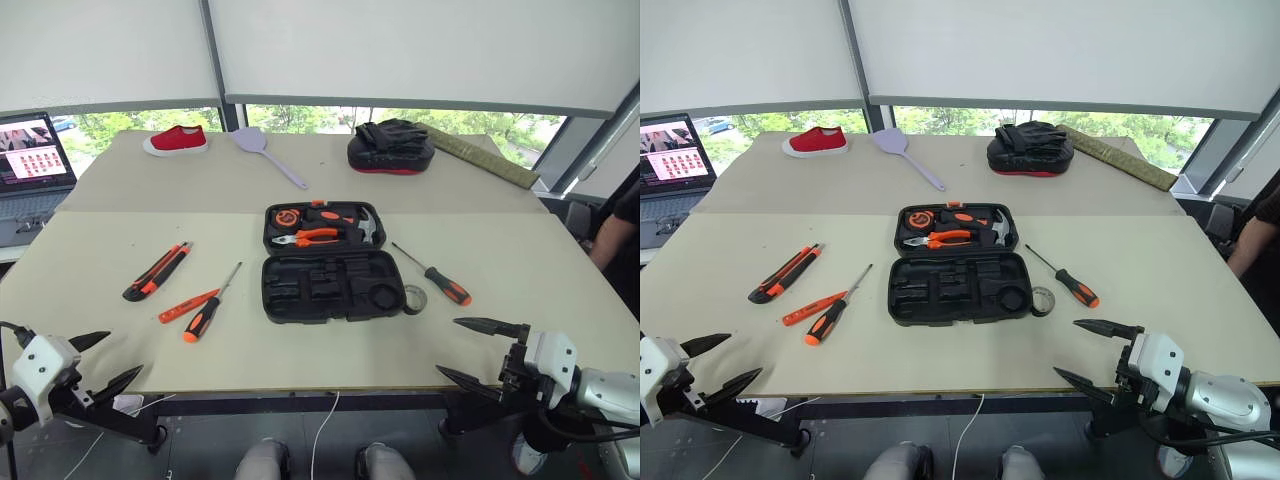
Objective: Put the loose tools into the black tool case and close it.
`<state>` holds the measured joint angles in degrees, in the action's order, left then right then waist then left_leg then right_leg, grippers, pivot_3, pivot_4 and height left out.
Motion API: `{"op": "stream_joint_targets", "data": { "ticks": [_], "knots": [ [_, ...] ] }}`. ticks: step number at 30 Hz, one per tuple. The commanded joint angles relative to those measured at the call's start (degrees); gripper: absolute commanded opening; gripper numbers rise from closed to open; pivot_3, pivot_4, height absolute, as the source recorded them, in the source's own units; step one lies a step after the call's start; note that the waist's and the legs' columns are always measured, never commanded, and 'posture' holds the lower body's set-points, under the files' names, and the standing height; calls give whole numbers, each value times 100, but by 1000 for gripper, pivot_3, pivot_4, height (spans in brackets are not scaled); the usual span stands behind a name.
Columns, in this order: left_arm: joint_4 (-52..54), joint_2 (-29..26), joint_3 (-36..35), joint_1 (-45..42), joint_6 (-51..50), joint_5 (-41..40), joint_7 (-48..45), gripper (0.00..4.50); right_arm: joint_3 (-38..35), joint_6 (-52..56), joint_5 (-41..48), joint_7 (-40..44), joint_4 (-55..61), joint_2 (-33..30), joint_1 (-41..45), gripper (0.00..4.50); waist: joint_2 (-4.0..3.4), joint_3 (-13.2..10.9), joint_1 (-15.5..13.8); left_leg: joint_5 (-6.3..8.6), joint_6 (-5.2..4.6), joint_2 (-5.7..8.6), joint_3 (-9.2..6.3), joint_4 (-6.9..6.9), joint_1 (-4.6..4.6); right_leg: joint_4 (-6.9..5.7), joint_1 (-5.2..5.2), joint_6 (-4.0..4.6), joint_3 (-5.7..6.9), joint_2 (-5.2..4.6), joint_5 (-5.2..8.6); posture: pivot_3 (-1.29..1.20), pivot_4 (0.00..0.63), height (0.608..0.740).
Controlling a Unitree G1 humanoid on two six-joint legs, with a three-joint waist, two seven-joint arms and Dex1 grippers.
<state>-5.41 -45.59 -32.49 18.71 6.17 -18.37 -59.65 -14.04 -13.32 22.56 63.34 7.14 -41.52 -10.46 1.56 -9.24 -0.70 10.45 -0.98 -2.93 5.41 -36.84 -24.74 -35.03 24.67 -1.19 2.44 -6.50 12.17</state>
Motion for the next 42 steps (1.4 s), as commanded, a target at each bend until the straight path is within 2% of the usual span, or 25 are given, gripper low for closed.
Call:
{"op": "stream_joint_targets", "data": {
  "ticks": [1,2,4,7,10,13,17,20,23,27,30,32,36,39,41,42],
  "knots": [
    [13,-102,-255,-133,-729,-554,96,4500,-66,84,437,-13,268,129,20,4462,0,0,0,0,0,0,0,0,0,0,0,0,0,0,0,0,150,740],
    [-60,-168,-580,-227,-1482,-1011,266,4500,5,270,799,-69,554,285,50,4462,0,0,-2,0,0,0,0,0,0,0,0,0,0,0,0,0,150,740],
    [-124,-231,-1239,-305,-2370,-1404,865,4500,19,633,1502,-167,1100,477,140,4462,12,-2,7,-1,-1,-11,-4,-1,0,-11,-16,3,3,12,2,0,150,740],
    [-52,-234,-1979,-418,-3288,-1657,1801,4500,-38,663,1547,-349,1462,582,334,4462,13,-3,55,-1,-2,-21,-14,-1,3,-16,-19,3,2,20,2,0,150,740],
    [-162,-527,-1992,-43,-4389,-1601,1906,4500,108,637,1416,-552,1601,693,711,4462,13,-3,64,-1,-1,-10,-12,-1,22,-9,-25,2,3,11,2,0,150,740],
    [-126,-817,-1856,300,-4875,-1508,1684,4500,251,717,1388,-522,1661,688,943,4462,13,-3,68,6,8,-6,0,0,33,-3,-18,2,1,2,2,0,150,740],
    [404,-1116,-1887,94,-5476,-1900,1429,4500,340,1171,1673,-460,1872,511,1065,4462,28,3,-44,9,13,-9,-3,1,17,-3,3,7,8,-6,2,0,150,740],
    [1750,-1506,-1207,-346,-6567,-2653,1349,4500,442,1328,1665,-433,1928,460,1149,4462,40,7,-118,9,14,-9,-5,1,-21,-6,35,22,19,-18,-8,0,150,740],
    [2463,-1533,-401,-947,-7169,-2886,1803,4500,450,1301,1543,-403,1797,485,1206,4462,46,24,-139,9,14,-8,4,1,-27,0,38,23,18,-27,-16,0,150,740],
    [2804,-1168,431,-1900,-7825,-2947,2606,4500,431,1284,1450,-394,1679,472,1304,4462,25,27,-68,7,11,3,40,2,-28,-13,31,1,-5,-25,-28,0,150,740],
    [2890,-561,1138,-2663,-8120,-2863,3254,4500,407,1223,1396,-325,1549,458,1332,4462,31,27,3,-18,-31,-4,31,-2,-26,-25,28,10,-10,22,-50,0,150,740],
    [2845,-248,1386,-2963,-8254,-2781,3526,4500,392,1191,1367,-299,1509,469,1322,4462,34,25,0,-21,-35,-2,32,-6,-20,-39,22,12,-7,29,-43,0,150,740],
    [2642,-117,1840,-3085,-8206,-2338,3801,4500,333,1136,1332,-302,1511,510,1194,4462,36,26,2,-20,-35,-2,43,-7,-9,-39,12,7,-11,31,-37,0,150,740],
    [2596,-7,1884,-3100,-8210,-2181,3931,3805,282,1108,1331,-300,1505,520,1090,4500,37,25,1,-9,-17,-4,34,-7,11,-34,-7,-13,-10,28,-19,0,150,740],
    [2598,-5,1935,-3058,-8171,-2084,3925,3194,253,1087,1332,-274,1491,518,1013,4500,36,25,0,-4,-8,-3,24,-8,18,-31,-16,-12,-11,25,-15,0,150,740],
    [2601,-7,1949,-3046,-8161,-2058,3905,2700,244,1083,1333,-266,1487,518,990,4500,37,25,-2,4,6,-3,23,-8,22,-29,-21,-8,-11,24,-12,0,150,740]
  ]
}}
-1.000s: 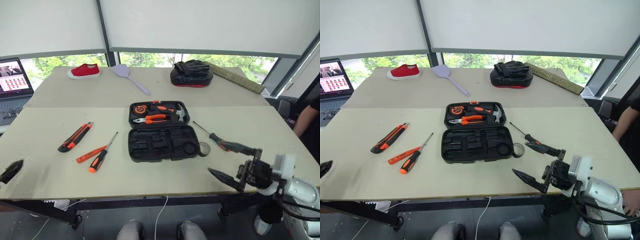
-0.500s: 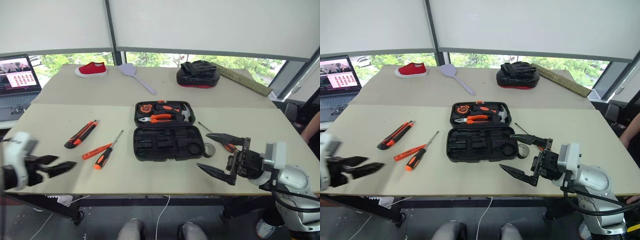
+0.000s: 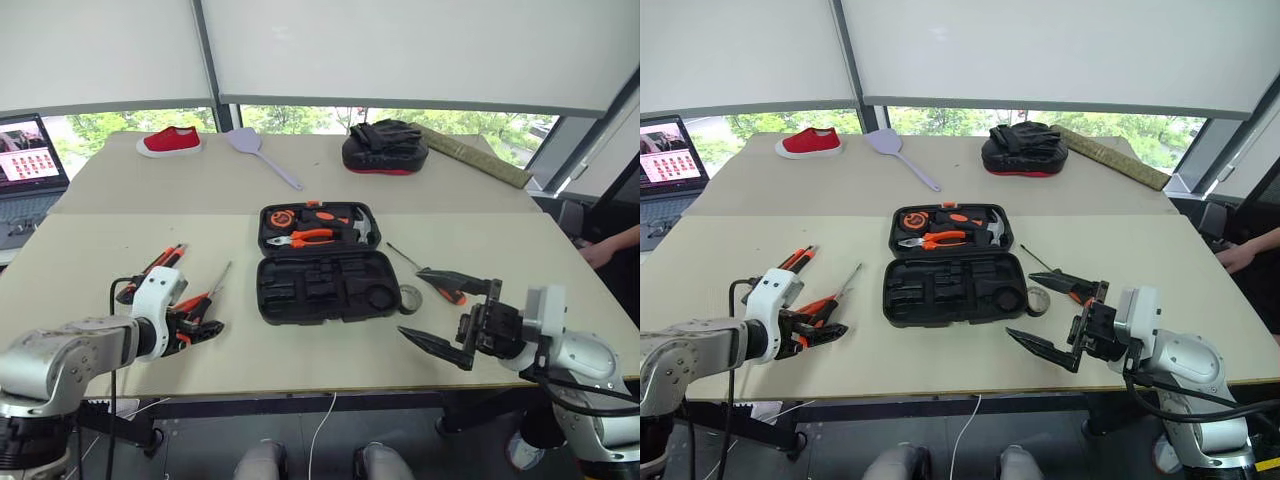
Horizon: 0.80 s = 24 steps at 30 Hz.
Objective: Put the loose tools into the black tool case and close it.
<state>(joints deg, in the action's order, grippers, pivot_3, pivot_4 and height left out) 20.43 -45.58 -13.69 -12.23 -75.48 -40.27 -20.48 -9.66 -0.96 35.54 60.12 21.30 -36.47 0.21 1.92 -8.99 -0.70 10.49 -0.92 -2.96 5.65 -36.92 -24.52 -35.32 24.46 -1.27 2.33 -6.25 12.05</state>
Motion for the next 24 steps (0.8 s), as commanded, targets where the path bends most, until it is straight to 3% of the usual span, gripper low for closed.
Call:
{"op": "stream_joint_targets", "data": {
  "ticks": [1,4,6,9,11,14,17,21,24],
  "knots": [
    [7,0,70,86,114,158,-77,2488,-213,-168,38,70,56,14,-113,4500,0,0,-4,1,2,0,-1,0,7,1,-8,8,0,0,5,0,150,740],
    [-76,35,-47,214,698,228,-407,1383,-278,-213,33,102,9,19,-205,4500,0,0,-4,2,3,1,-2,1,14,3,-14,20,0,-4,13,0,150,740],
    [-140,-10,-167,300,1096,197,-783,885,-318,-233,32,111,-11,17,-242,4500,0,0,-8,2,3,1,-2,1,14,3,-14,22,1,-5,12,0,150,740],
    [-215,-268,-364,532,1789,156,-1613,890,-415,-254,57,117,-15,-9,-309,4500,0,0,-8,3,4,1,-2,1,12,4,-12,26,2,-7,11,0,150,740],
    [-480,-614,-540,834,3348,590,-2774,890,-643,-161,133,-31,-21,-65,-279,4500,0,-1,0,3,5,0,-2,1,10,6,-9,26,3,-7,11,0,150,740],
    [-874,-708,-343,272,4235,582,-3620,890,-841,214,124,-270,-147,-301,-50,4500,-4,-2,-5,8,13,-3,8,6,7,11,3,36,6,-14,7,0,150,740],
    [-1122,-673,382,-492,4744,870,-4236,890,-837,636,32,-435,-353,-604,222,4500,-10,-6,-90,8,14,0,7,5,2,21,12,30,12,-27,4,0,150,740],
    [-1888,-559,1959,-1839,5287,2236,-4576,890,-762,1015,-28,-457,-630,-859,555,4500,-9,-5,-169,7,11,13,22,-5,-4,31,-17,18,8,-25,-2,0,150,740],
    [-2611,-12,2735,-2810,5527,2978,-4468,890,-595,1040,-95,-317,-686,-858,708,4500,-7,-6,-161,-20,-39,14,51,-8,-21,31,-12,14,4,-9,-5,0,150,740]
  ]
}}
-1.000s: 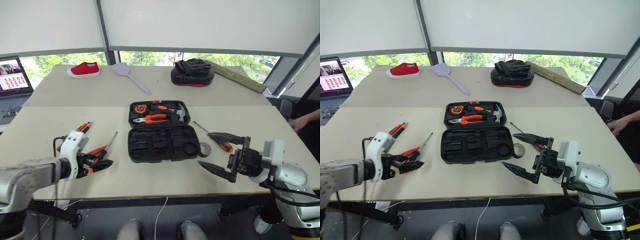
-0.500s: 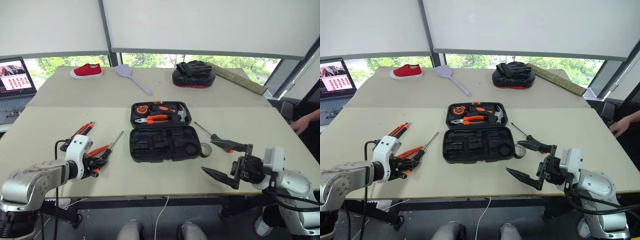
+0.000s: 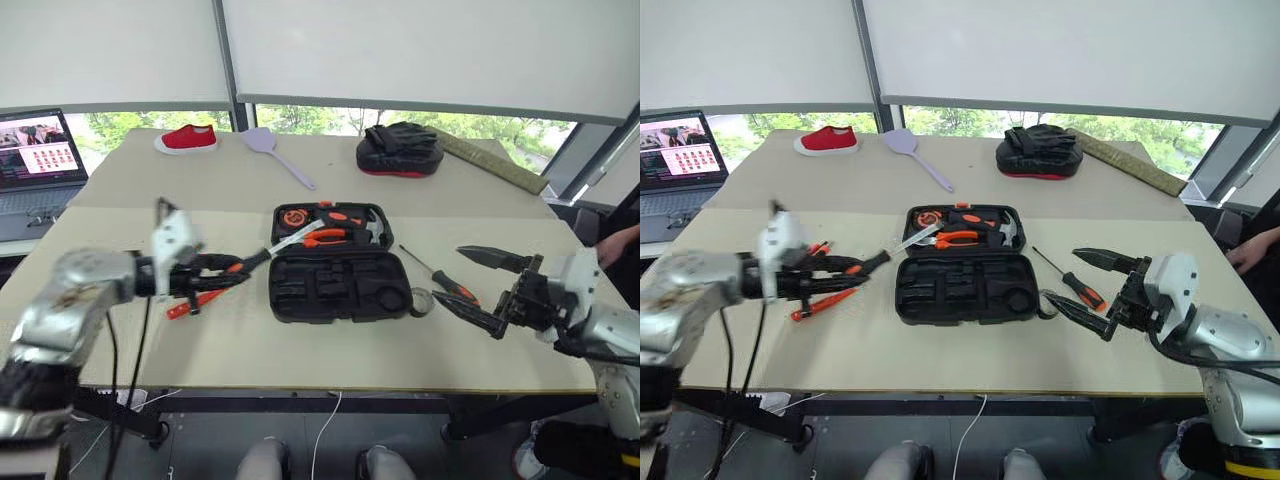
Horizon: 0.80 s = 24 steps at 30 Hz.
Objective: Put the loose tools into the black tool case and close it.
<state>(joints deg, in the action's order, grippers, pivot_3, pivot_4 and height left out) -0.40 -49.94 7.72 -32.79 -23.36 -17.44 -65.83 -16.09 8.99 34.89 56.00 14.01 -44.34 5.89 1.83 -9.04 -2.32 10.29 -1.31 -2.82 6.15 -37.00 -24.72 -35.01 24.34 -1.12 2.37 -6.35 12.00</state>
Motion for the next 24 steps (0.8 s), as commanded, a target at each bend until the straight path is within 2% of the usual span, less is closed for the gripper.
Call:
{"op": "stream_joint_targets", "data": {
  "ticks": [1,5,9,14,24],
  "knots": [
    [-720,628,760,-1016,300,857,139,890,95,39,-60,118,54,-53,166,4500,2,-1,-1,-3,-9,-2,2,0,-4,-1,4,0,-1,4,-1,0,150,740],
    [-1551,1169,1277,-1778,769,1549,171,890,147,54,-49,46,216,74,126,4500,4,-2,16,12,-42,-5,-3,-37,-46,-7,20,-21,4,18,-24,0,150,740],
    [-2190,1516,1469,-2199,1131,1957,253,890,116,20,-60,-14,397,180,-92,4500,5,-3,66,44,-60,-6,-1,-80,-55,-13,17,-34,-2,17,-16,0,150,740],
    [-2882,1771,1669,-2541,1640,2480,316,890,39,28,-34,-126,601,280,-302,4500,7,-5,75,45,-60,-5,-2,-87,-56,-12,12,-40,-2,14,-19,0,150,740],
    [-3417,1980,1768,-2657,2044,3056,318,890,15,53,5,-260,824,363,-488,4500,7,-5,80,44,-60,-6,-7,-89,-56,-14,12,-40,-3,14,-22,0,150,740]
  ]
}}
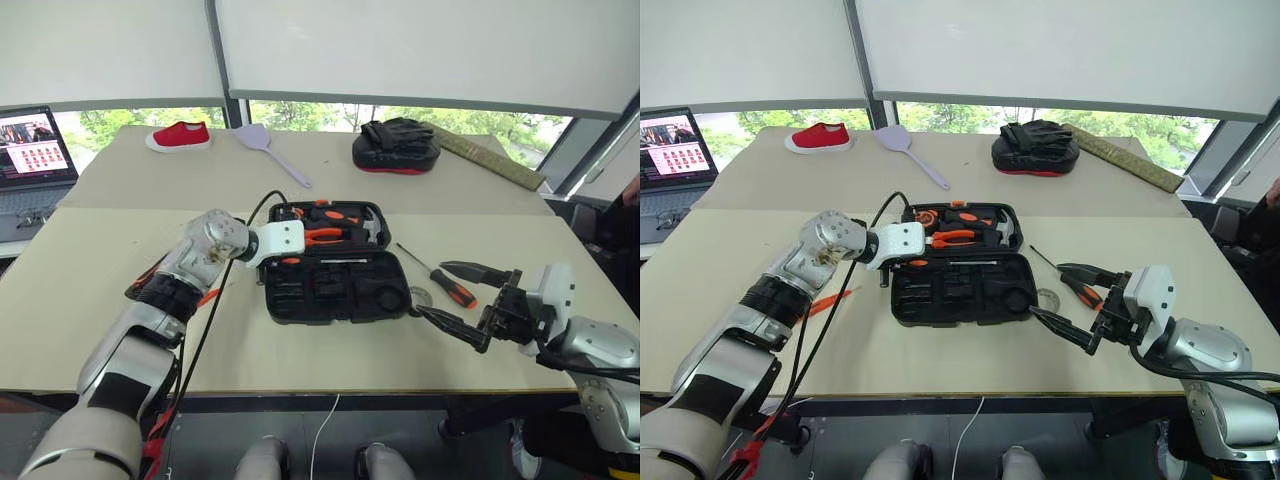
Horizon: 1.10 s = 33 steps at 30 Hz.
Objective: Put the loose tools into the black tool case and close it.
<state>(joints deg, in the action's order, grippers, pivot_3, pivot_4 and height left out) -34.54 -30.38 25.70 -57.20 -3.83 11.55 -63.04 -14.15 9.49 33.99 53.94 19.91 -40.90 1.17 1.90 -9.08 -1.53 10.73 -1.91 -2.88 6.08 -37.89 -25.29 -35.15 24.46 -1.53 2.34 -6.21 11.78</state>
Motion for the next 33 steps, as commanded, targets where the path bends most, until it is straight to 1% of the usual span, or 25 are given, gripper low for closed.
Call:
{"op": "stream_joint_targets", "data": {
  "ticks": [1,7,11,12,13,15,16,18,22,23,24,26,27,29,30,33],
  "knots": [
    [-31,19,-12,-213,94,227,69,890,-179,5,106,-59,250,23,-31,4500,0,0,-1,0,0,0,0,0,0,0,0,0,0,0,0,0,150,740],
    [-73,209,-234,-201,-22,187,263,890,-172,124,301,-28,397,30,-137,4500,0,0,-9,0,0,0,-2,-1,0,-2,-2,-1,0,0,0,0,150,740],
    [19,181,-204,-111,12,145,7,890,-171,184,392,-12,490,35,-210,4500,0,0,4,0,0,1,-2,-3,0,-3,-2,-2,0,0,0,0,150,740],
    [57,180,-267,-86,84,115,76,1896,-185,199,423,-4,500,25,-229,4500,0,0,5,0,0,0,-3,-3,0,-4,-1,-1,0,0,-1,0,150,740],
    [83,175,-316,-74,163,94,126,2105,-200,219,457,2,507,13,-246,4500,0,0,8,0,0,0,-3,-3,0,-5,-1,-1,1,0,0,0,150,740],
    [189,230,-560,-23,187,-115,256,2869,-245,276,529,15,537,-11,-293,4500,0,0,12,0,0,0,-5,-3,0,-5,-1,-1,0,0,-1,0,150,740],
    [262,258,-677,9,65,-235,233,2869,-261,319,578,22,558,-17,-317,4500,0,0,13,0,0,0,-5,-3,0,-5,-1,-1,0,0,-1,0,150,740],
    [420,82,-728,157,256,-253,117,2869,-308,469,724,13,632,-31,-377,4500,0,0,17,0,0,0,-8,-4,0,-6,-2,-1,0,0,-1,0,150,740],
    [860,283,-1290,444,-653,-1054,-48,2869,-387,560,805,-26,686,-11,-455,4500,0,0,33,0,0,-1,-10,-4,2,-11,-3,0,0,0,-1,0,150,740],
    [904,329,-1352,472,-765,-1138,-27,2334,-397,545,791,-37,674,9,-460,4500,0,0,33,-1,0,-1,-12,-7,2,-12,-3,0,0,0,-1,0,150,740],
    [889,400,-1396,502,-845,-1181,39,2100,-400,529,779,-84,653,54,-440,4500,0,0,19,-1,0,0,-13,-14,1,-16,-5,-1,1,0,-1,0,150,740],
    [743,642,-1511,536,-1087,-1278,304,1422,-379,497,758,-169,617,138,-367,4500,0,0,7,0,0,1,-18,-26,2,-19,-12,-6,4,0,2,0,150,740],
    [607,770,-1522,571,-1102,-1262,468,967,-360,492,737,-169,614,145,-342,4500,0,0,-3,0,0,1,-20,-30,2,-21,-14,-14,5,0,7,0,150,740],
    [360,898,-1429,619,-819,-1063,742,233,-357,505,717,-157,603,138,-293,4500,0,0,-4,0,0,3,-30,-44,1,-28,-17,-35,3,0,18,0,150,740],
    [279,971,-1422,638,-777,-1042,835,48,-370,512,714,-154,592,130,-274,4500,0,0,1,0,0,3,-33,-46,1,-28,-18,-37,2,0,18,0,150,740],
    [131,1145,-1373,670,-774,-1033,935,48,-423,507,709,-140,564,112,-272,4500,0,0,7,0,0,3,-51,-46,2,-35,-15,-30,1,1,13,0,150,740]
  ]
}}
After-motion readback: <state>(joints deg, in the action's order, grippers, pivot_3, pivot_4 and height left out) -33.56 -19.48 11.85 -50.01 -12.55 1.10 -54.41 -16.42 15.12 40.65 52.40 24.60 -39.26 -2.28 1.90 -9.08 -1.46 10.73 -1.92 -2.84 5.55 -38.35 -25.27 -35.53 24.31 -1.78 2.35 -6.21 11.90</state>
